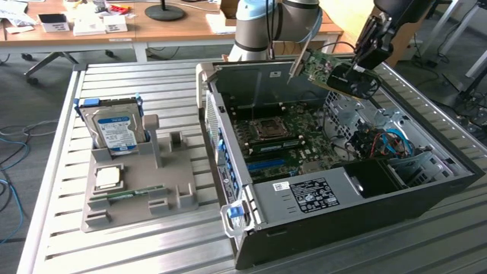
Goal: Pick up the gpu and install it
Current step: 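Insert the gpu into the slot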
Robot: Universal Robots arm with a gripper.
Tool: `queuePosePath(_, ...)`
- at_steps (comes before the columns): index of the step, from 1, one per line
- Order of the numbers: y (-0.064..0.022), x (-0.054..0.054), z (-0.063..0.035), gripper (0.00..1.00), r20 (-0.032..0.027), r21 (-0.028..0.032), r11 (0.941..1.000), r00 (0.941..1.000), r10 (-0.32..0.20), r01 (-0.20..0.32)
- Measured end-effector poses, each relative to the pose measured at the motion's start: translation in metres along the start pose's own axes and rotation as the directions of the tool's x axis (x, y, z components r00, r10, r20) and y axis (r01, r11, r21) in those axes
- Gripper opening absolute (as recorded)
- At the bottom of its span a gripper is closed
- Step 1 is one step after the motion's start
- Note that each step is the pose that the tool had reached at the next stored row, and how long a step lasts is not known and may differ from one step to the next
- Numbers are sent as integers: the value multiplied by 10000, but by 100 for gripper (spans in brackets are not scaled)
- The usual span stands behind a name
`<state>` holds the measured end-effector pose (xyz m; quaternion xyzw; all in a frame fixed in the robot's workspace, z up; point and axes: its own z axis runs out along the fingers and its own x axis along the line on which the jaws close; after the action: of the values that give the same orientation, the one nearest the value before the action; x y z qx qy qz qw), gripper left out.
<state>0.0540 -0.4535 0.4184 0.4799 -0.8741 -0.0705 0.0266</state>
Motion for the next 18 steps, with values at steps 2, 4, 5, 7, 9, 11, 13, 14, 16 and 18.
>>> queuePosePath(2, 0, 0, 1, 27, -34, 10, 9996, 9996, -297, 297)
queuePosePath(4, -1, 0, 3, 27, -58, 33, 9984, 9983, -572, 573)
queuePosePath(5, -1, 0, 4, 27, -63, 50, 9976, 9976, -689, 689)
queuePosePath(7, -1, 0, 4, 27, -75, 74, 9962, 9962, -868, 869)
queuePosePath(9, -1, 0, 4, 27, -75, 77, 9960, 9961, -885, 885)
queuePosePath(11, -1, 0, 5, 27, -75, 78, 9960, 9960, -885, 886)
queuePosePath(13, 2, 2, 5, 27, -71, 88, 9960, 9961, -885, 885)
queuePosePath(14, 4, 3, 5, 27, -50, 129, 9959, 9960, -893, 893)
queuePosePath(16, 6, 4, 6, 27, 11, 260, 9951, 9954, -953, 952)
queuePosePath(18, 6, 5, 8, 27, 78, 407, 9939, 9947, -1029, 1025)
